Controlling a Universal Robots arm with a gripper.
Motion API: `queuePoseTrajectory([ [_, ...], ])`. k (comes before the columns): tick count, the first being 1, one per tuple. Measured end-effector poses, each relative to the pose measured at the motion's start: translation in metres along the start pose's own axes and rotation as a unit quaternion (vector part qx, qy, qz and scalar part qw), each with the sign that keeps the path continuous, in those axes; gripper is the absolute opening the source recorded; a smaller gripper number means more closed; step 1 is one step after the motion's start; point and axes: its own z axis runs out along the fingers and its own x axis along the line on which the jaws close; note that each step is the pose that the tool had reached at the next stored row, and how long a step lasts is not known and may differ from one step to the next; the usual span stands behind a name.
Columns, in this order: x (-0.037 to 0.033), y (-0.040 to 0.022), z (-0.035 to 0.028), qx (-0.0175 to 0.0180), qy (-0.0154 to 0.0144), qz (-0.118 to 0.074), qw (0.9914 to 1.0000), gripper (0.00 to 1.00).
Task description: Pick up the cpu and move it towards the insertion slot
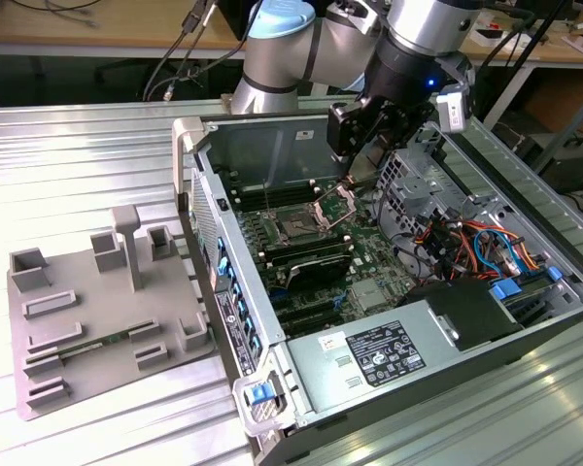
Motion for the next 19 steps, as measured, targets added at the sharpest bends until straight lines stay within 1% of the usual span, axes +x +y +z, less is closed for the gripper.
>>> queuePoseTrajectory([
  [2,-0.0006,0.0018,0.0014,0.0000,0.0000,0.000,1.00000,0.55],
  [8,-0.0024,0.0107,0.0049,-0.0001,0.0000,0.000,1.00000,0.55],
  [19,-0.0100,0.0204,0.0107,0.0000,0.0000,0.000,1.00000,0.55],
])
